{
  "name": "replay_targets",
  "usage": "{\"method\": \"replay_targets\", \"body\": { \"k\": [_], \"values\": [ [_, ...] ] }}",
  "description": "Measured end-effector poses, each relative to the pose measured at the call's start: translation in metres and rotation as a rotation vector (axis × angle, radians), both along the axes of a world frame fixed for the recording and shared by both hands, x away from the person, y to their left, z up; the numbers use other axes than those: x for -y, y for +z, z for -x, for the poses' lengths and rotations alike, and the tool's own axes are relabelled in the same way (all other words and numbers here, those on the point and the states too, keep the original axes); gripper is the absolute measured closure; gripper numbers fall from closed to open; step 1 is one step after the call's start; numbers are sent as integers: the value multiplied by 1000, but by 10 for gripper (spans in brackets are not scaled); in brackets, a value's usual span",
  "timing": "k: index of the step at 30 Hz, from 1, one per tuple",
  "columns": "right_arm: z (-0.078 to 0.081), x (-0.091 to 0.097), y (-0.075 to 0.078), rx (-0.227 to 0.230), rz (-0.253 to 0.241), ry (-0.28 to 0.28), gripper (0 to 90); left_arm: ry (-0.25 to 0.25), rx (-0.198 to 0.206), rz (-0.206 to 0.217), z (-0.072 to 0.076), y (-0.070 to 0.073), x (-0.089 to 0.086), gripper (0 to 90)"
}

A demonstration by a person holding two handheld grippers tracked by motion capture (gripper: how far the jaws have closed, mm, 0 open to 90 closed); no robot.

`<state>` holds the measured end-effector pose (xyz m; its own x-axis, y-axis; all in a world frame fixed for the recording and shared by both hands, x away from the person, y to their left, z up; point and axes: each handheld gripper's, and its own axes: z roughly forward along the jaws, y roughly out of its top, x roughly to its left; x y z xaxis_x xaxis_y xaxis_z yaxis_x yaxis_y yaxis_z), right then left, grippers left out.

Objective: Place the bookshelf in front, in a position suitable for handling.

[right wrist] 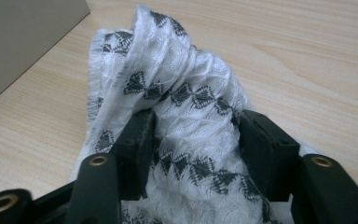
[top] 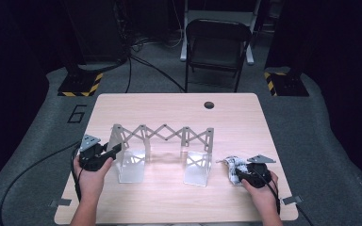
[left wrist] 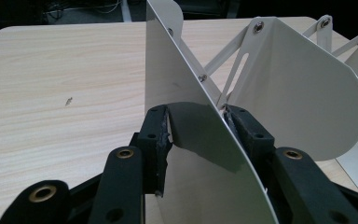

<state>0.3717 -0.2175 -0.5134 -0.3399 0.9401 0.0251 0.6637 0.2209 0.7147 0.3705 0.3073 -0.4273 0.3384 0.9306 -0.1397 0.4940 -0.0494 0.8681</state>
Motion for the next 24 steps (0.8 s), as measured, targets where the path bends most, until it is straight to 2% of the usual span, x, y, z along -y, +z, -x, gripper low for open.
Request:
{"method": "replay_targets", "body": {
  "k": [2,4,5,7,10,11,13,14,15,19,21,22,23,24],
  "values": [
    [-1,0,1,-12,13,10,528,0,0,-2,0,0,0,606],
    [-3,-2,0,-1,18,16,607,-1,-3,-5,0,-1,0,605],
    [-4,-5,1,0,26,17,674,1,1,-7,0,-2,1,604],
    [-6,-9,1,11,32,4,711,-2,-3,-9,1,-2,1,603],
    [-9,-13,3,4,-15,11,739,-6,-5,-11,1,-2,0,603],
    [-9,-12,5,8,-16,49,743,-6,-6,-10,1,-2,0,603],
    [-8,-17,11,19,-60,56,745,-4,-8,-12,1,-3,0,608],
    [-8,-17,11,19,-60,56,745,-4,-8,-12,1,-3,0,610],
    [-6,-18,21,58,-119,69,746,-4,-13,-11,2,-3,-1,613],
    [-2,-17,53,140,-250,75,746,2,-20,-21,3,-4,0,627],
    [-1,-20,71,171,-272,93,746,5,-20,-24,4,-4,0,634],
    [-1,-20,71,171,-272,93,746,5,-20,-24,4,-4,0,638],
    [-3,-24,87,212,-288,112,745,8,-21,-29,4,-5,1,642],
    [-3,-24,87,212,-288,112,745,8,-21,-29,4,-5,1,647]
  ]
}}
